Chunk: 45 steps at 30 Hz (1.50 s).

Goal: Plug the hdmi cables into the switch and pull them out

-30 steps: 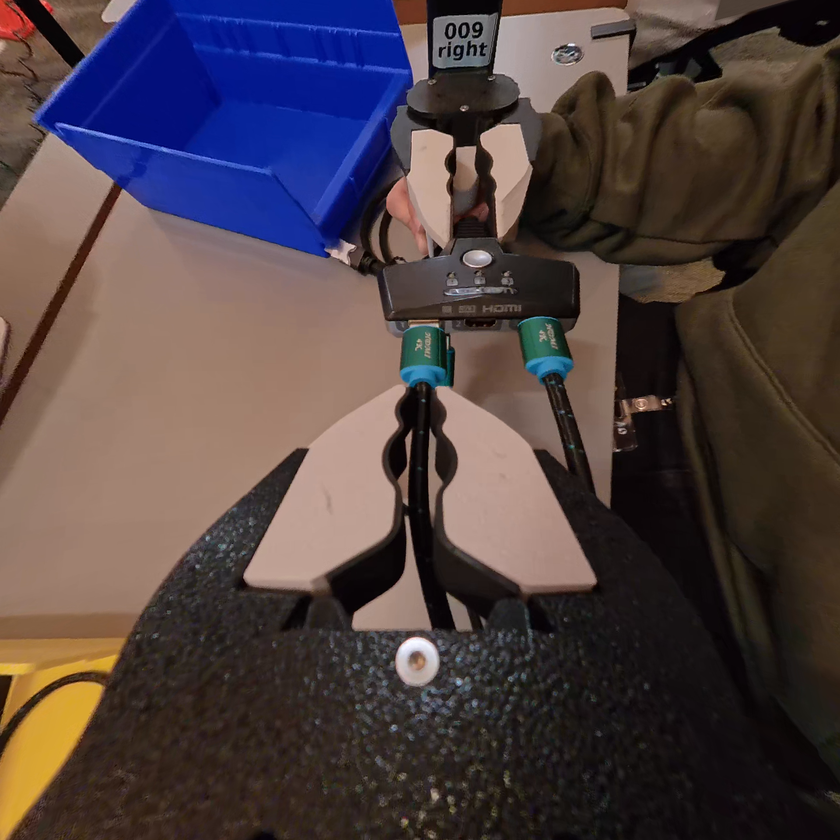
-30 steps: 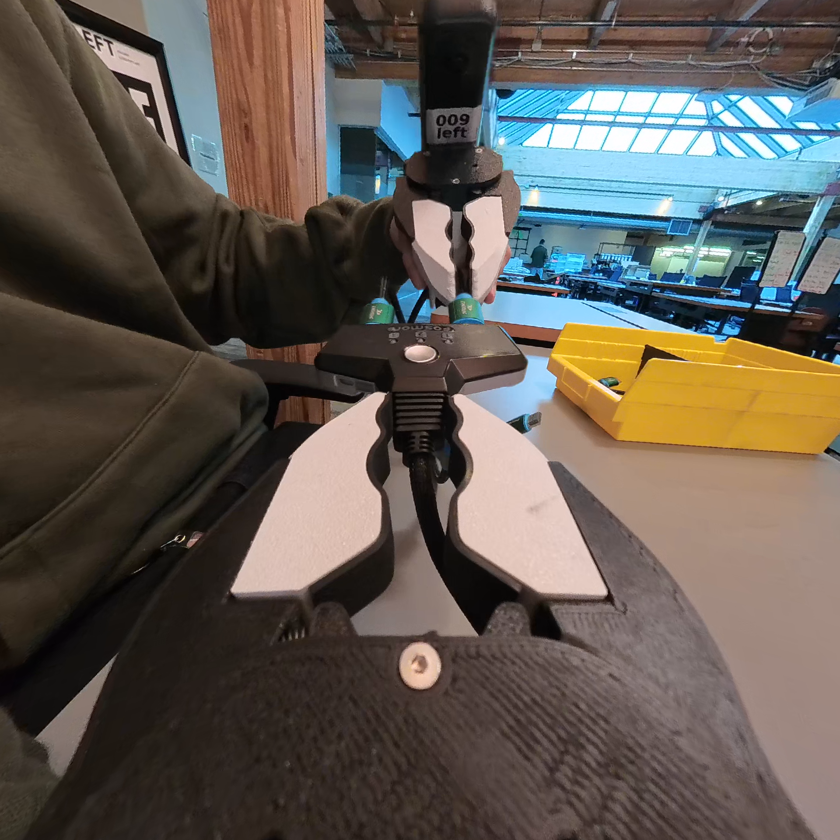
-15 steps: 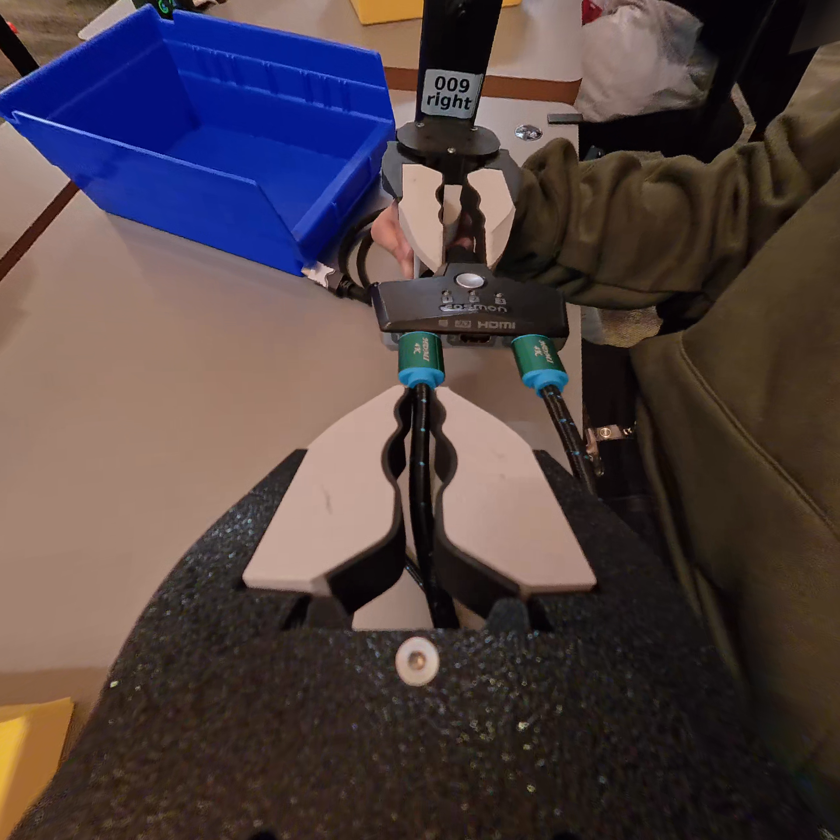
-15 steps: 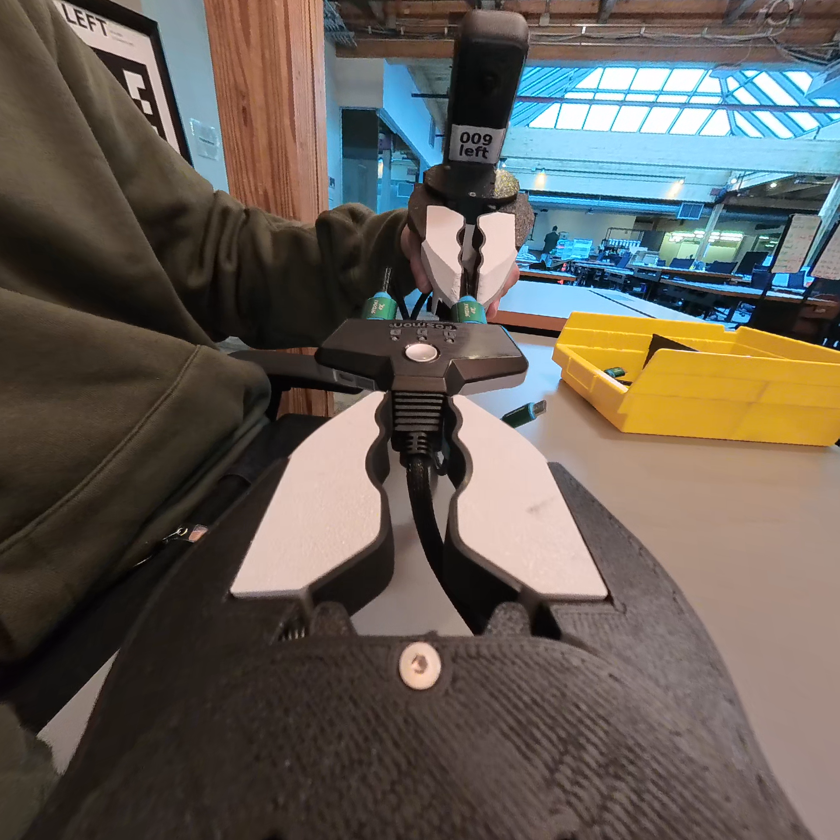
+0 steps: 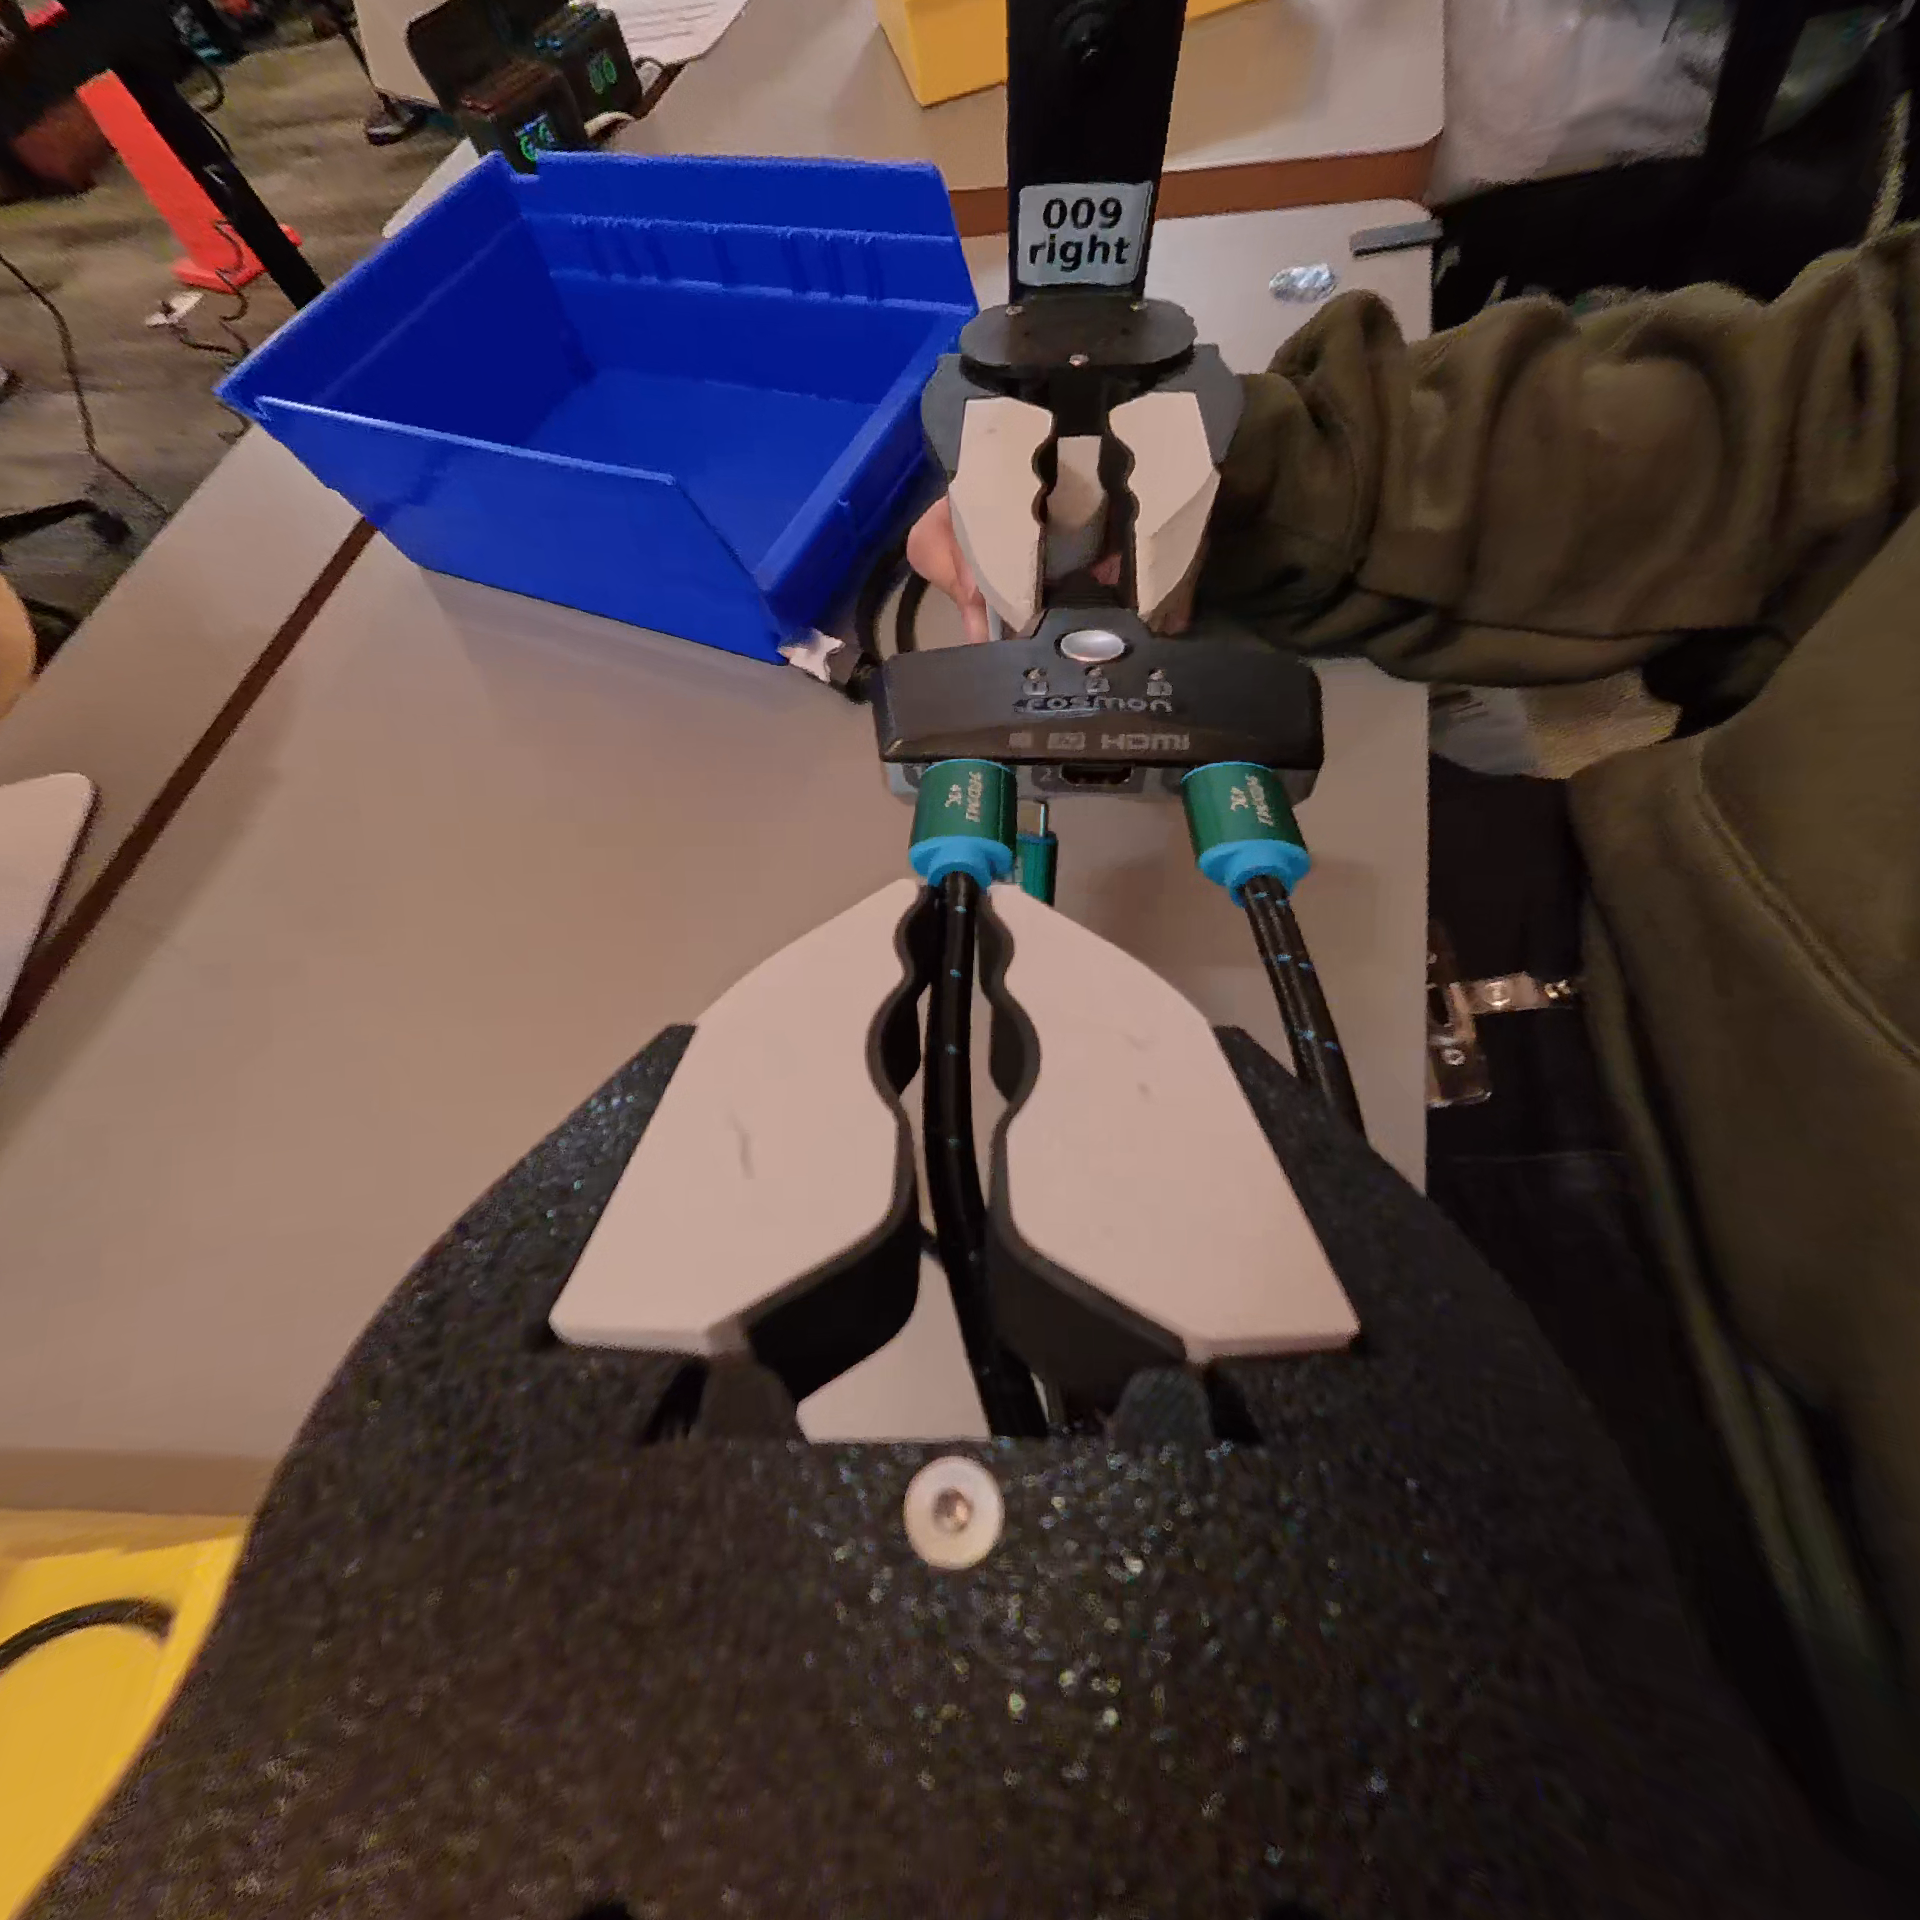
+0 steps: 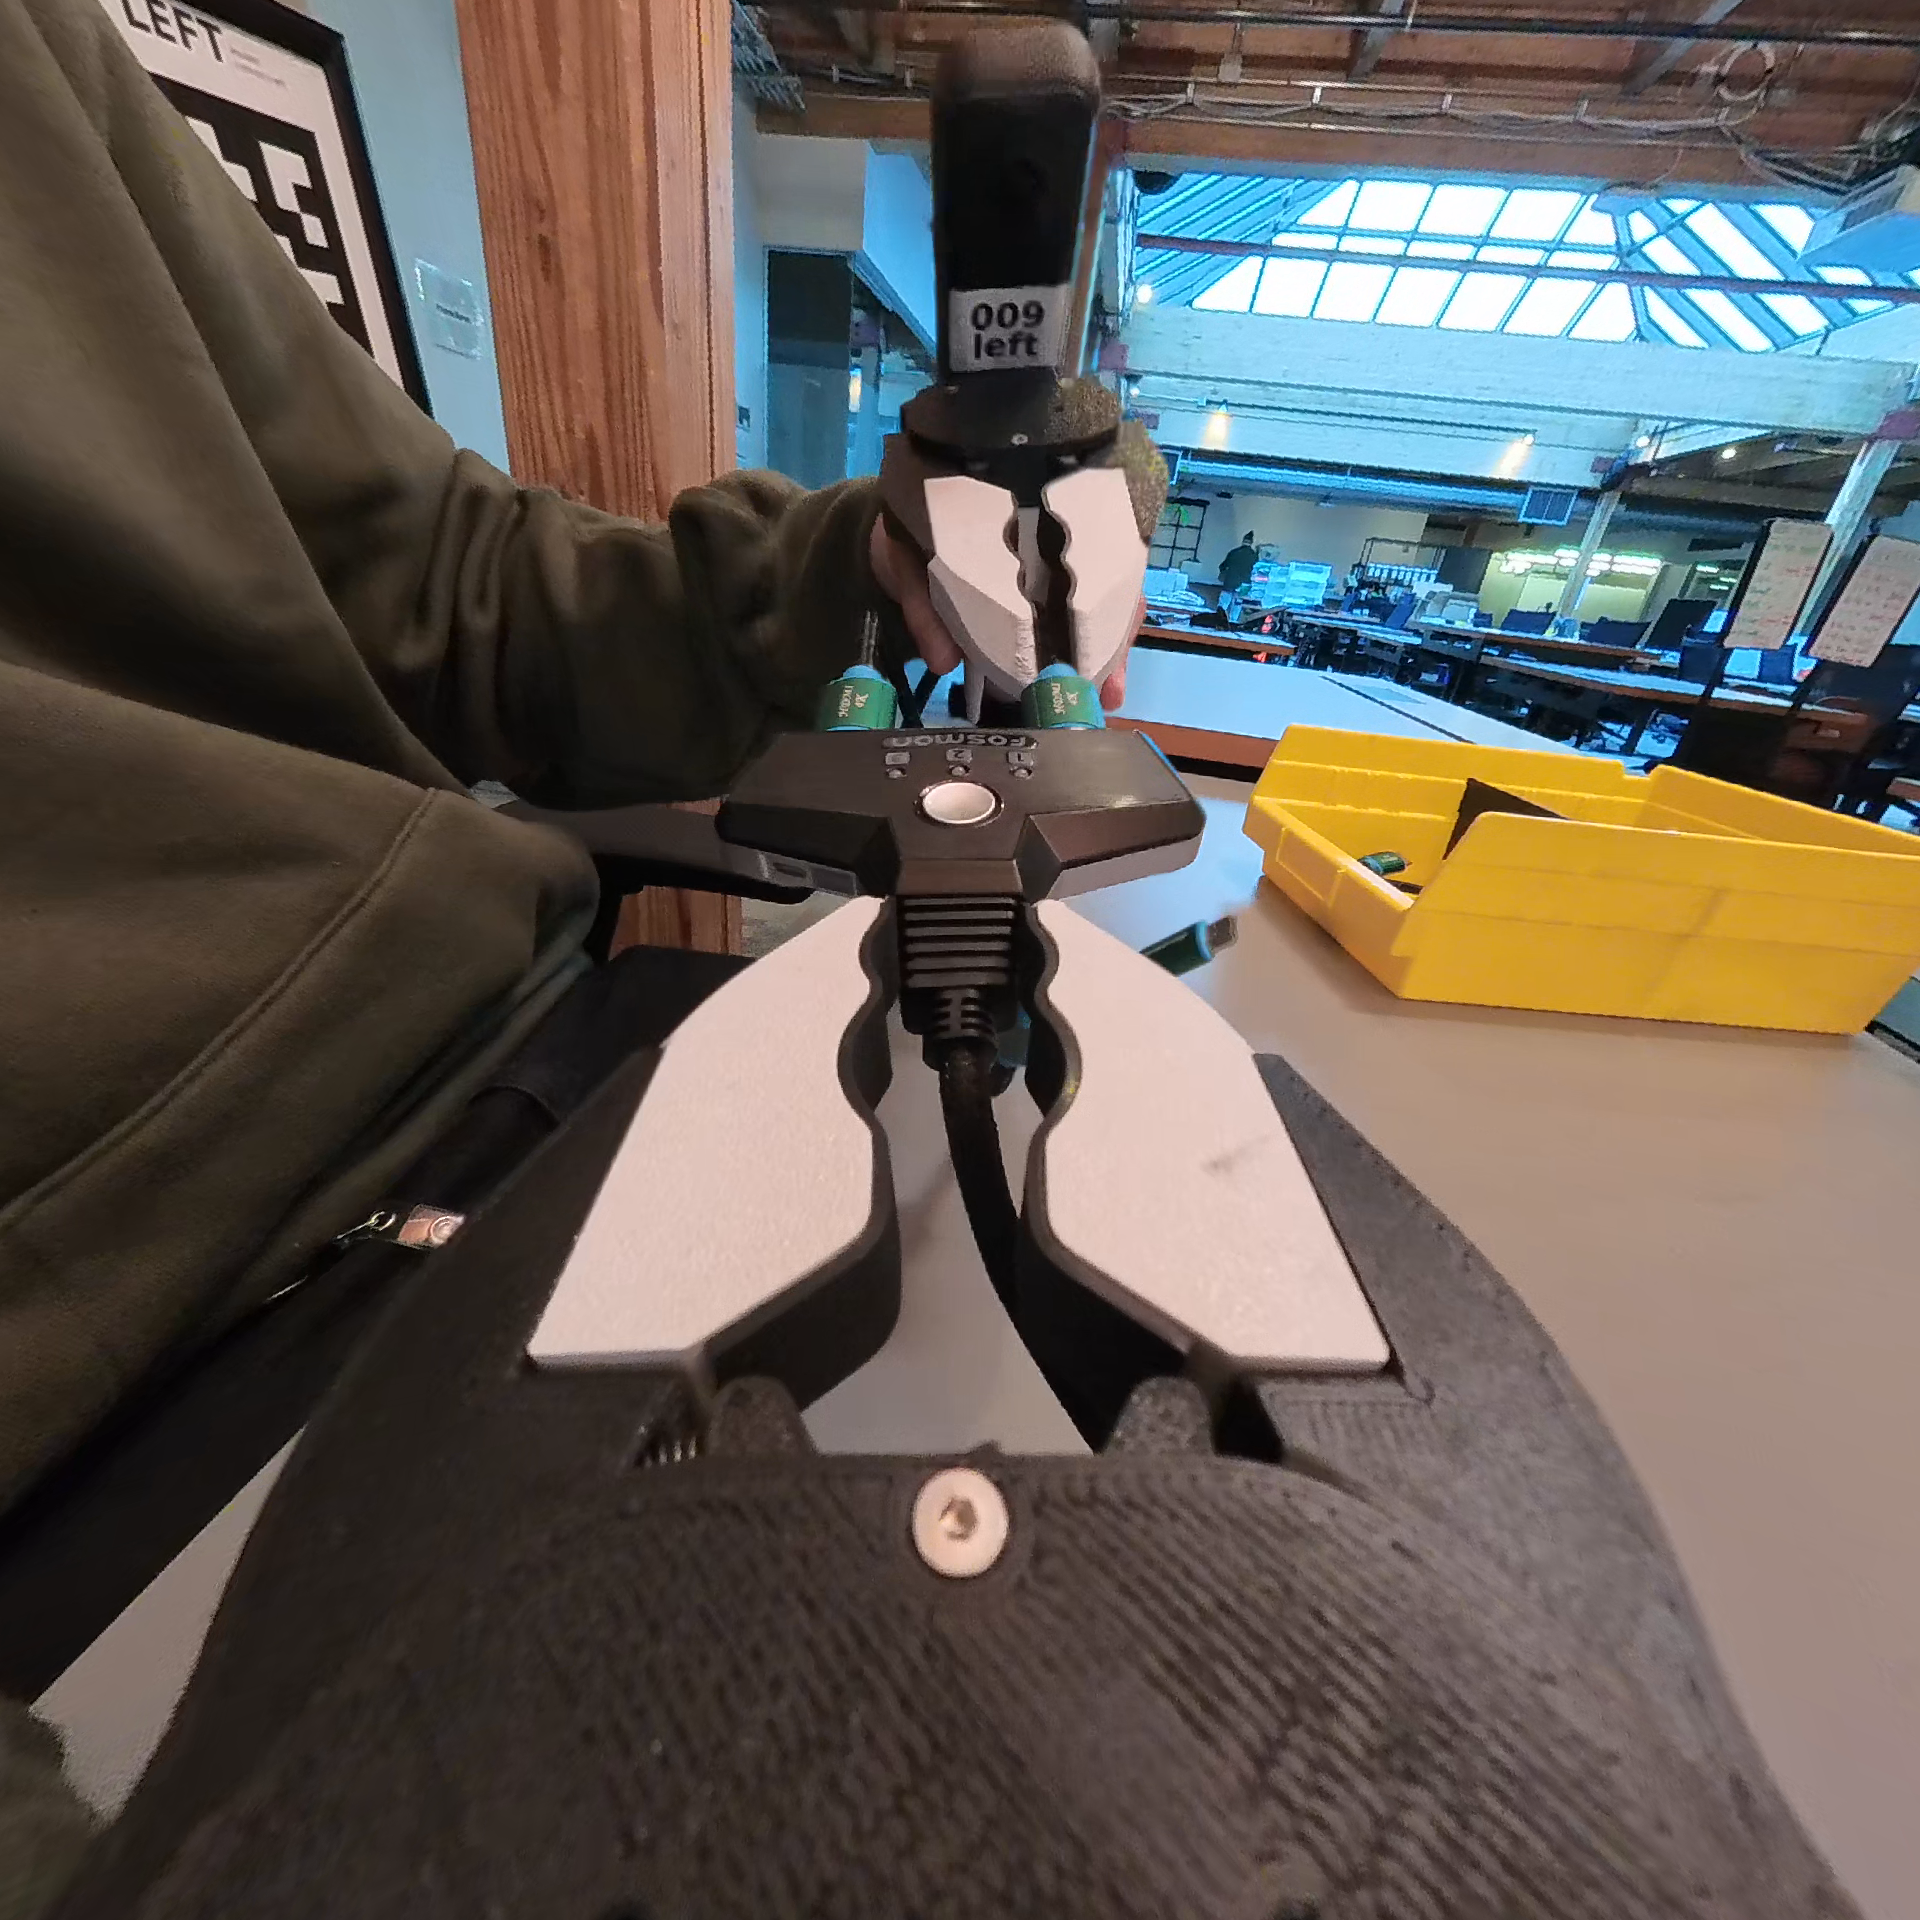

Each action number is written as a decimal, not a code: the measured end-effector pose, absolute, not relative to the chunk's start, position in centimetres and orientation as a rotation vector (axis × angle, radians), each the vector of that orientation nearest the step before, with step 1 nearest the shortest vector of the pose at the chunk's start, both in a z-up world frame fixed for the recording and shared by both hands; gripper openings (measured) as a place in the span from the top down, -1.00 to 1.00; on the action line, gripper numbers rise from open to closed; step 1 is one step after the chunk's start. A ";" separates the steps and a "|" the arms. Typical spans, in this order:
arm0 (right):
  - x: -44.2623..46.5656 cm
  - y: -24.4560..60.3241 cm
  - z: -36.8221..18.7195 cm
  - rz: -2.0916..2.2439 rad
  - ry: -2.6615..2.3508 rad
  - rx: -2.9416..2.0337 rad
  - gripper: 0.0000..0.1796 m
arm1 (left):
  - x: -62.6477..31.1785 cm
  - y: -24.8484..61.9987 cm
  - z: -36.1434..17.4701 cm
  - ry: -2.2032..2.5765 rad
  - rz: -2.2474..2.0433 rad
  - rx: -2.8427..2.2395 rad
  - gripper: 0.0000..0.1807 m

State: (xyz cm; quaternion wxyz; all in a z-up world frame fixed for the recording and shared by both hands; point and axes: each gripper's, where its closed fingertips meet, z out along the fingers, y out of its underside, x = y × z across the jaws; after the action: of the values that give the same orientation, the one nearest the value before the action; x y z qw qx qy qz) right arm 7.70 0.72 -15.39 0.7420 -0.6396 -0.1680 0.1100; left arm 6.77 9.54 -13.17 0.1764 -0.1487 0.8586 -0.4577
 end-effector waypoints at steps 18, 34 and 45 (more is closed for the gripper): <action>9.9 0.8 -12.5 -0.004 -0.272 -1.354 0.76 | 9.6 24.1 -11.1 1.801 -1.126 -0.961 0.40; 16.3 -4.5 -3.7 -0.242 -0.029 -1.642 0.88 | 7.3 24.8 -21.0 1.831 -1.172 -1.144 0.34; 22.4 -0.3 -14.9 -0.516 0.359 -2.108 0.53 | 7.9 22.8 -24.5 2.079 -1.031 -1.077 0.33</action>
State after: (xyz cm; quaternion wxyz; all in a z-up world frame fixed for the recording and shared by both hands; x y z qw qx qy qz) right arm 22.44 -0.29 -14.85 0.4538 -0.8539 0.1453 -0.2092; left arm 7.94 22.75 -24.48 0.2874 -0.4032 0.7783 -0.3860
